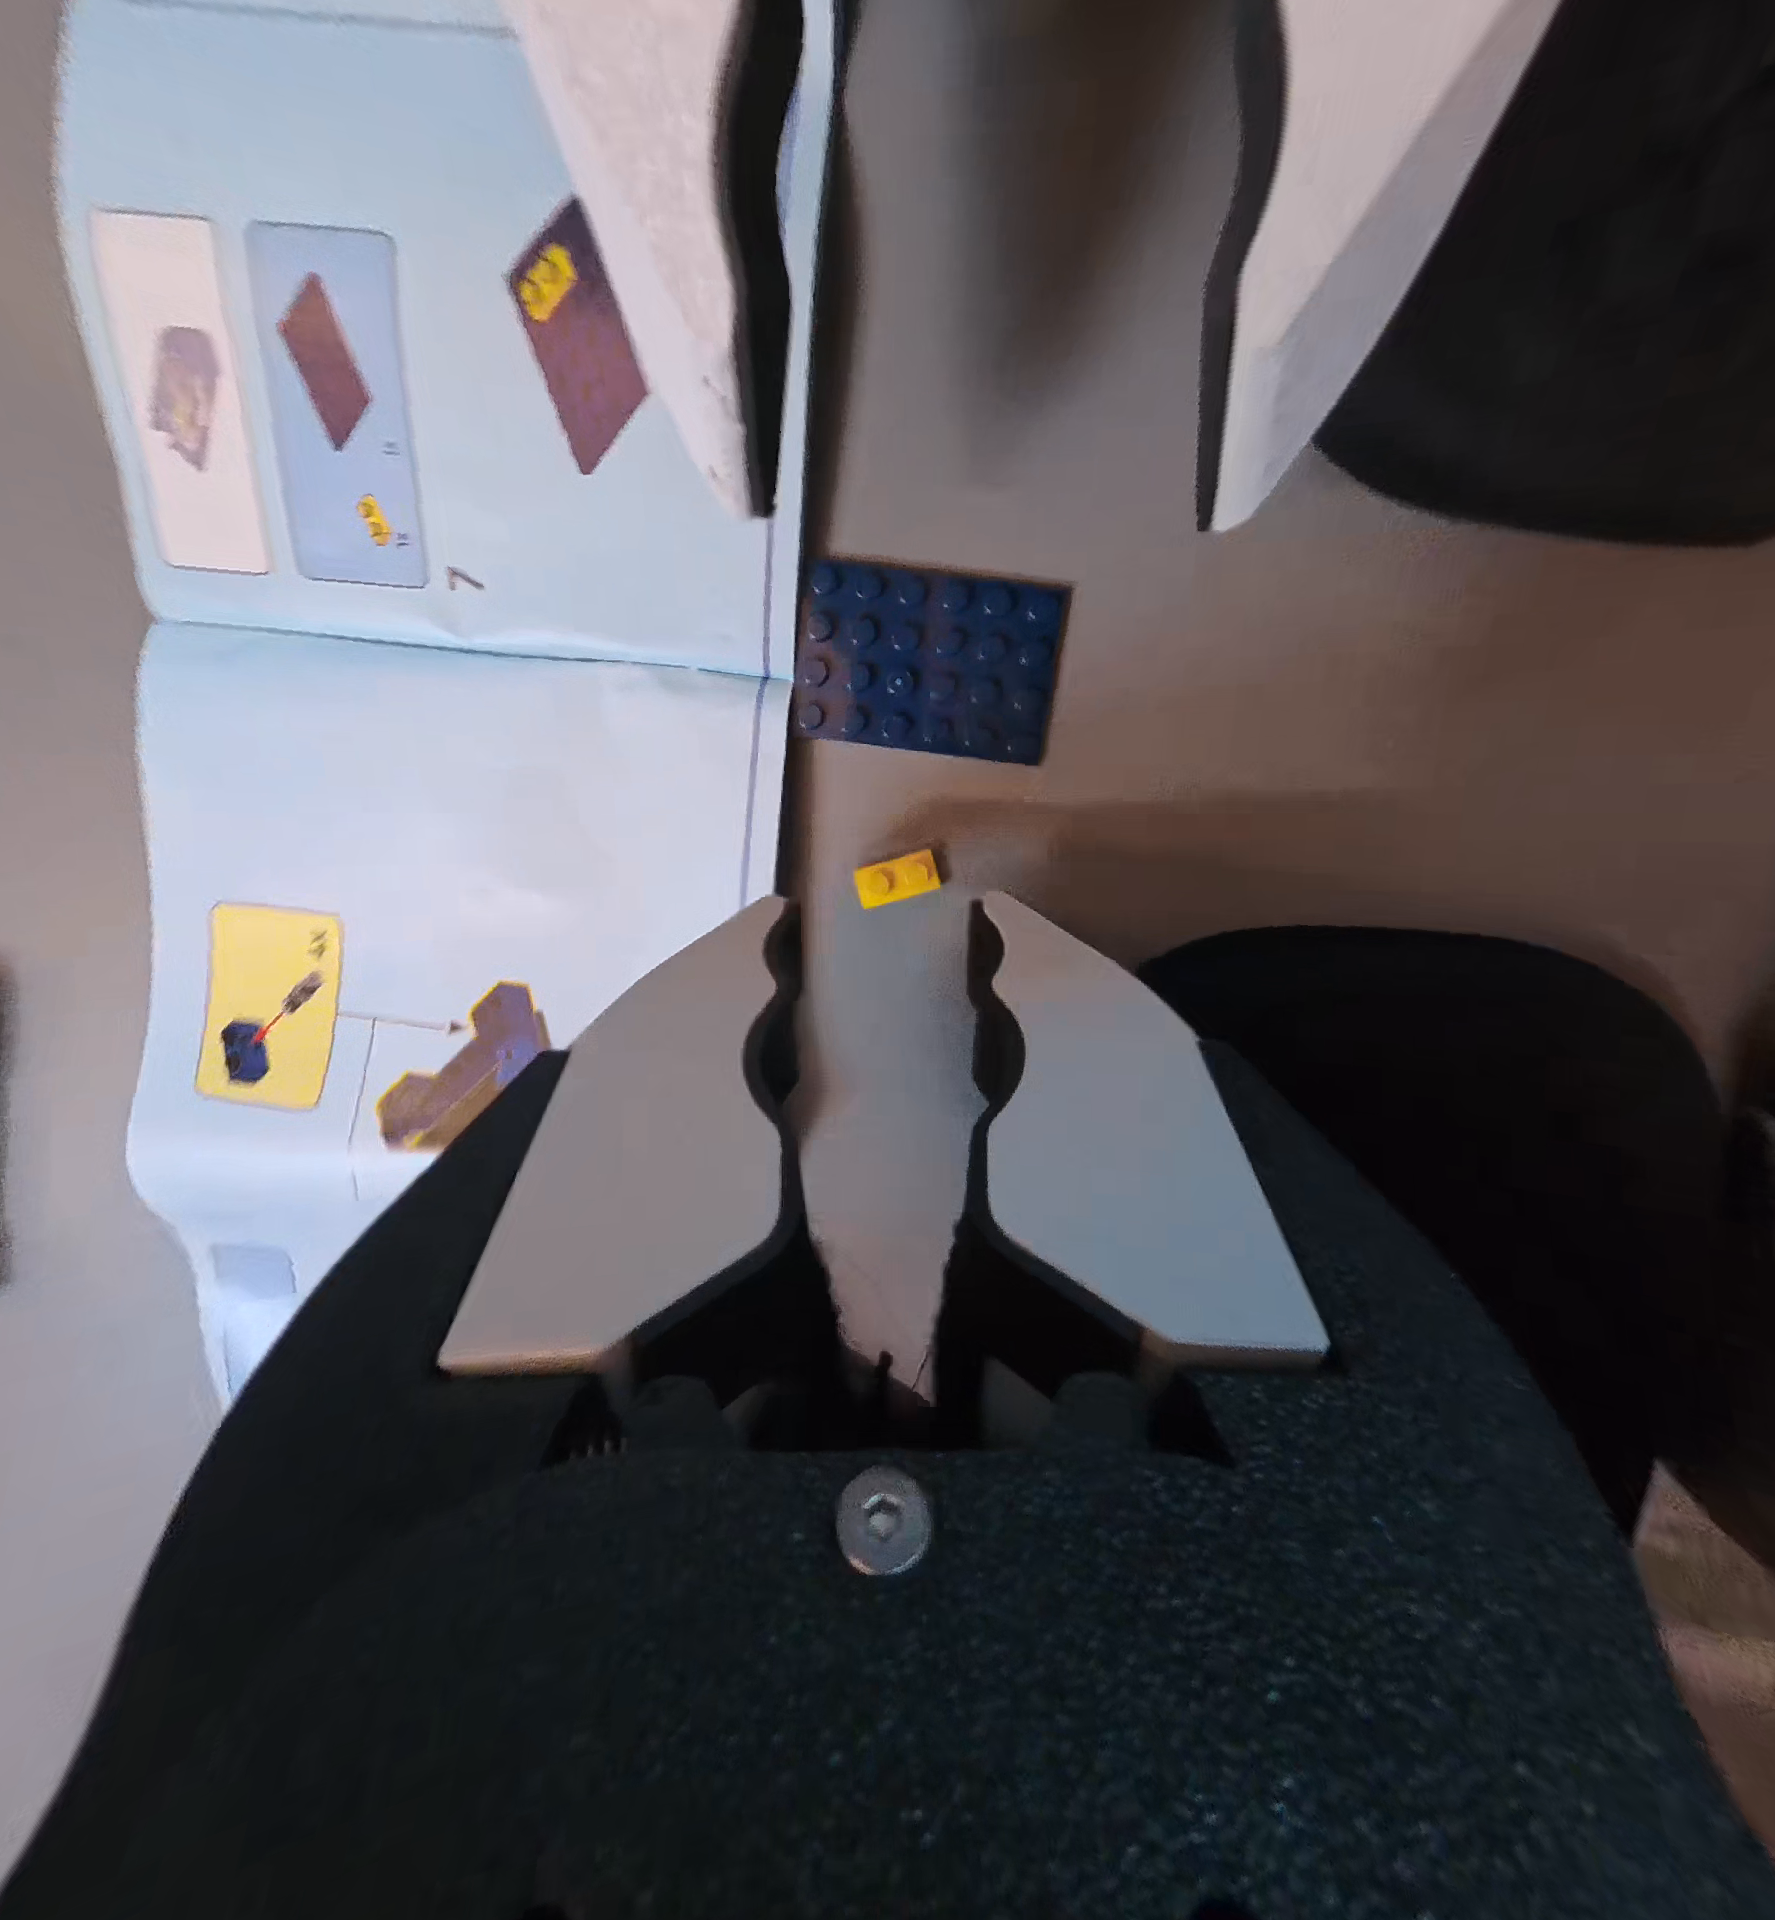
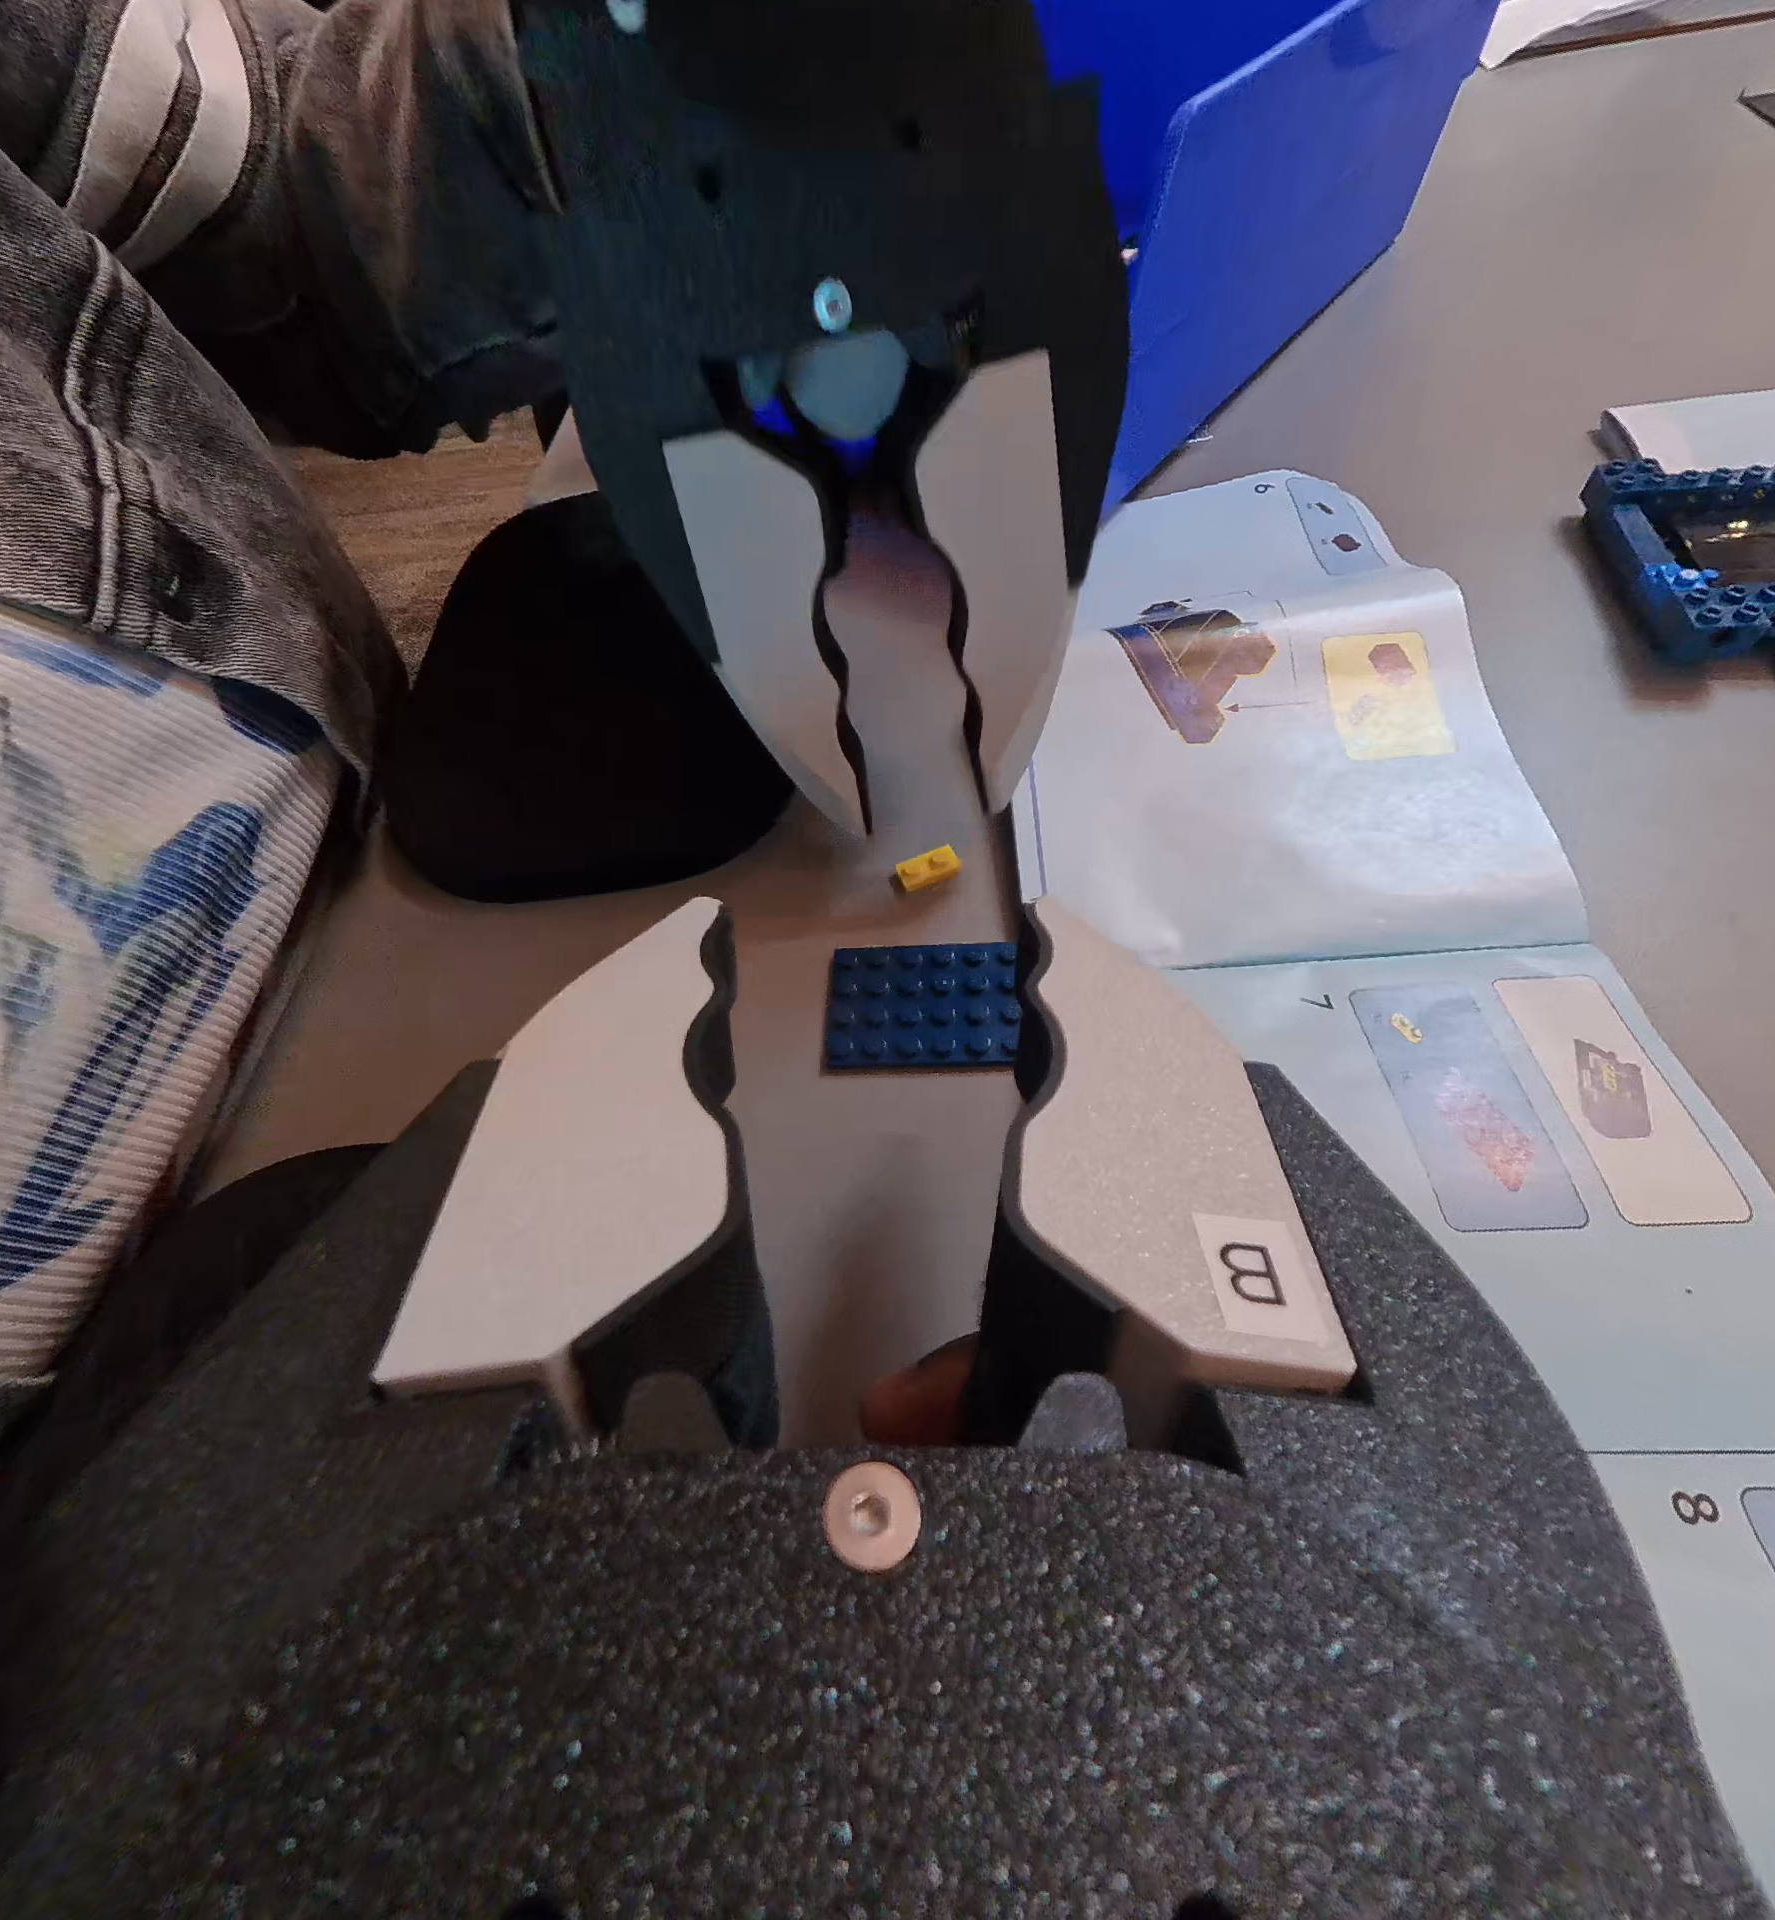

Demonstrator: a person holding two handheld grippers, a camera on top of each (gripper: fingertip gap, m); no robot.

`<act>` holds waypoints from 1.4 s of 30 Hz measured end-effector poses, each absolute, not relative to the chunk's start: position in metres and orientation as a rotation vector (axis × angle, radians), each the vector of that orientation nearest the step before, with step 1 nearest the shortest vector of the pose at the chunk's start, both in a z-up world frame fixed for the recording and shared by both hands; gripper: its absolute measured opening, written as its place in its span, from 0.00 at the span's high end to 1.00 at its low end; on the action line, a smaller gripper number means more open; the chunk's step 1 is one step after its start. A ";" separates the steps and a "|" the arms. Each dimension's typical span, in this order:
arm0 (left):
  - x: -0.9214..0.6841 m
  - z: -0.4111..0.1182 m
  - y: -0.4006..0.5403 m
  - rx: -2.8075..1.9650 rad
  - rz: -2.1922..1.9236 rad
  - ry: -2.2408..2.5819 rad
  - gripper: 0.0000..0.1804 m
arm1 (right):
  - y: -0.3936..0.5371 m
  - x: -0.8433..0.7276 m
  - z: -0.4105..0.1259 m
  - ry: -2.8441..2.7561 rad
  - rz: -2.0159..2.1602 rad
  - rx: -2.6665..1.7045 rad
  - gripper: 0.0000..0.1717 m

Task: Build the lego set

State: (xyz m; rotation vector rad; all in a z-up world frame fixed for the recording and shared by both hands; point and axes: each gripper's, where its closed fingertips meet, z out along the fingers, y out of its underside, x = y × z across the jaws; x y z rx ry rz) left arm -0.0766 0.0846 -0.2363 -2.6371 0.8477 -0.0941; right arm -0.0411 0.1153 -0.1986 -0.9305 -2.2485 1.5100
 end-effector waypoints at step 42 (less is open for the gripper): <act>-0.415 -0.239 -0.046 -2.871 0.123 -0.241 0.88 | 0.069 -0.036 -0.199 -2.278 1.479 -0.729 0.65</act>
